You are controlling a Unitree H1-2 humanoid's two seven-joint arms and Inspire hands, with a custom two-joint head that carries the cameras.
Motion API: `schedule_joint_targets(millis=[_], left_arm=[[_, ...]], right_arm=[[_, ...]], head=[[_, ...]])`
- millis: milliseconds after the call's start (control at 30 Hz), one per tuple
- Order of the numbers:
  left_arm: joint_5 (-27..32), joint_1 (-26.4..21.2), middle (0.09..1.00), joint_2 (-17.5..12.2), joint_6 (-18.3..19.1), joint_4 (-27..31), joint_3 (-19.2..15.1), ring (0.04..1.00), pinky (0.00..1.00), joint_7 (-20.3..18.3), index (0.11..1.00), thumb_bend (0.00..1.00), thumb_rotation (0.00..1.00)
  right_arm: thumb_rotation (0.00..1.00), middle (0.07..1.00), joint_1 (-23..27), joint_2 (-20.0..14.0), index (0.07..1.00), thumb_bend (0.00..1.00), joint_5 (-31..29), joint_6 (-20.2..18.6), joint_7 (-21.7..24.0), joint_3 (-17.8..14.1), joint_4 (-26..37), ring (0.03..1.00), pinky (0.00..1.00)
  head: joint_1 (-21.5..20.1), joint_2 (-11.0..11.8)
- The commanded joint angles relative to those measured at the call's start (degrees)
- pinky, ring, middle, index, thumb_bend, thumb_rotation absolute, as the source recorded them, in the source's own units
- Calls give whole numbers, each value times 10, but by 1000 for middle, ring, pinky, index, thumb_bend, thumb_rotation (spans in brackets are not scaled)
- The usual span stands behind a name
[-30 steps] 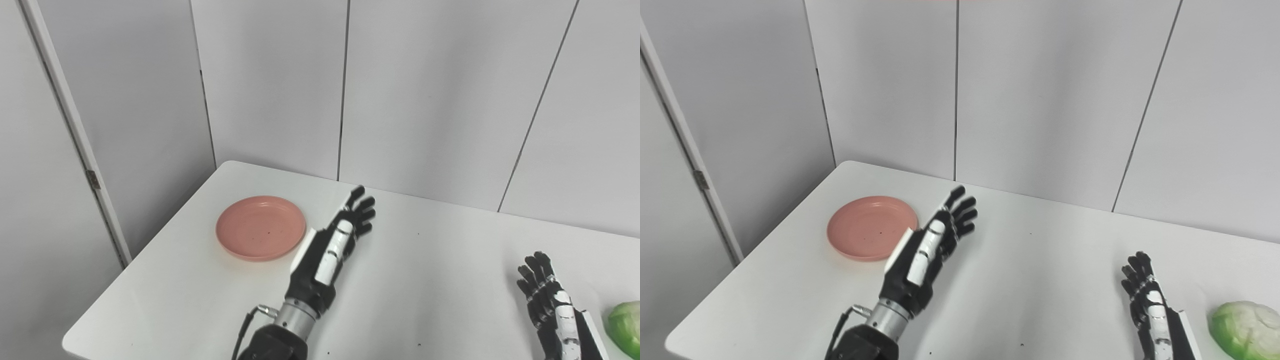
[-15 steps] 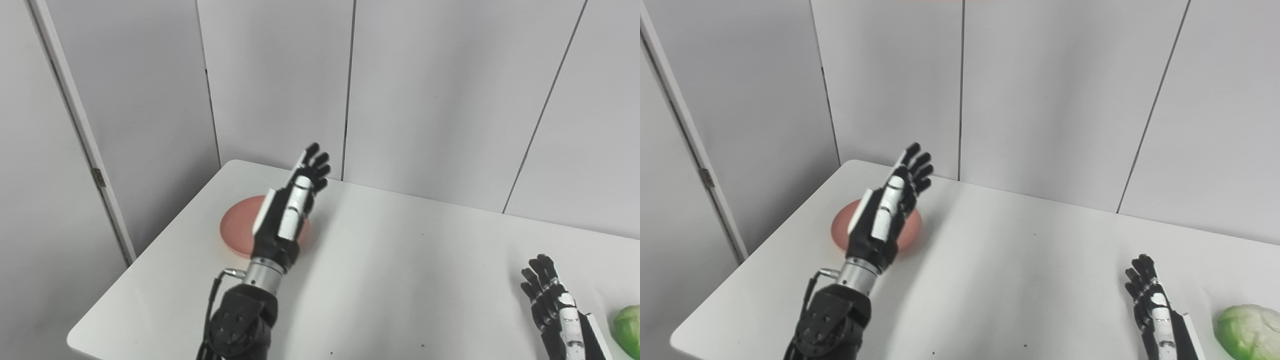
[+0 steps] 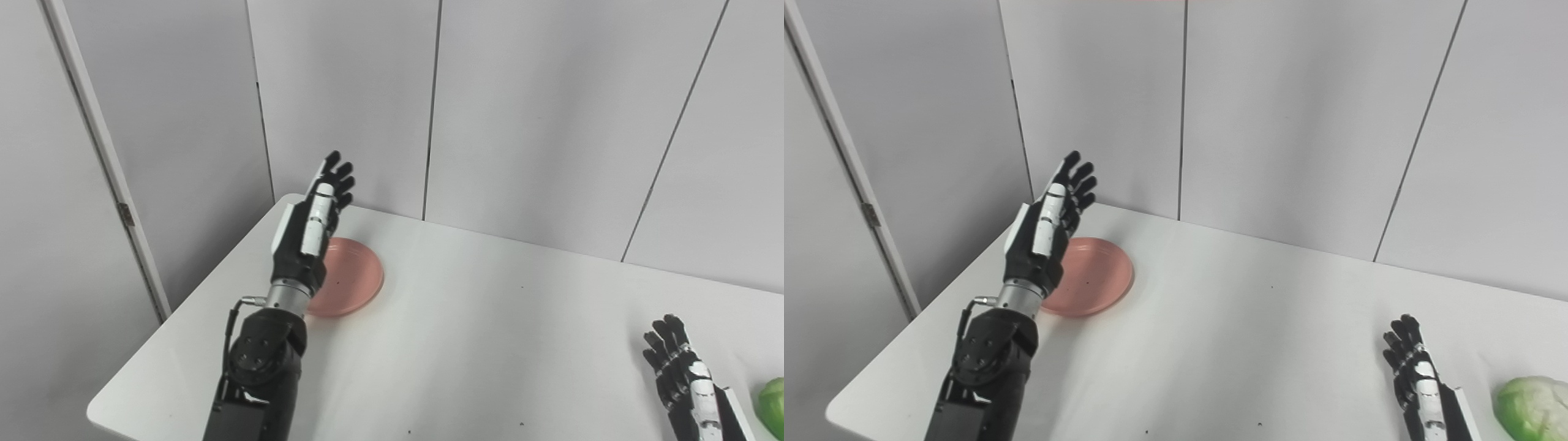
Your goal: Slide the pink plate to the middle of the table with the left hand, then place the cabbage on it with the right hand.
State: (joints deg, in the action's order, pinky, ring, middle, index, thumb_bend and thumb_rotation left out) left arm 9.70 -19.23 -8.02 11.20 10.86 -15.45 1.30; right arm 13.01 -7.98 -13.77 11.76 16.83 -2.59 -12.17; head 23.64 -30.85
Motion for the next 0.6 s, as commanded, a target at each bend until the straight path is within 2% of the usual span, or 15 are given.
schedule_joint_targets(millis=[0,133,233,367,567], left_arm=[[5,-35,942,-22,-34,-4,-8,937,943,0,947,435,1000],[12,-43,947,-39,-35,-19,-19,943,945,-1,954,445,1000],[12,-52,931,-50,-20,-30,-33,930,923,12,937,440,1000],[21,-61,930,-58,-26,-56,-48,930,929,17,928,424,1000],[3,-66,891,-79,-26,-100,-53,896,875,31,884,409,1000]], right_arm=[[1000,981,-37,-1,986,397,-7,-12,0,-3,-18,976,997],[1000,981,-37,-1,988,386,-10,-8,3,-3,-20,974,993],[1000,982,-38,-2,988,400,-9,-12,2,-2,-17,975,994],[1000,979,-38,-2,985,394,-8,-8,2,-2,-18,971,989],[1000,984,-39,-5,990,401,-5,-6,4,0,-16,974,993]], head=[[-1,0],[1,0],[3,-1],[3,-1],[5,-3]])
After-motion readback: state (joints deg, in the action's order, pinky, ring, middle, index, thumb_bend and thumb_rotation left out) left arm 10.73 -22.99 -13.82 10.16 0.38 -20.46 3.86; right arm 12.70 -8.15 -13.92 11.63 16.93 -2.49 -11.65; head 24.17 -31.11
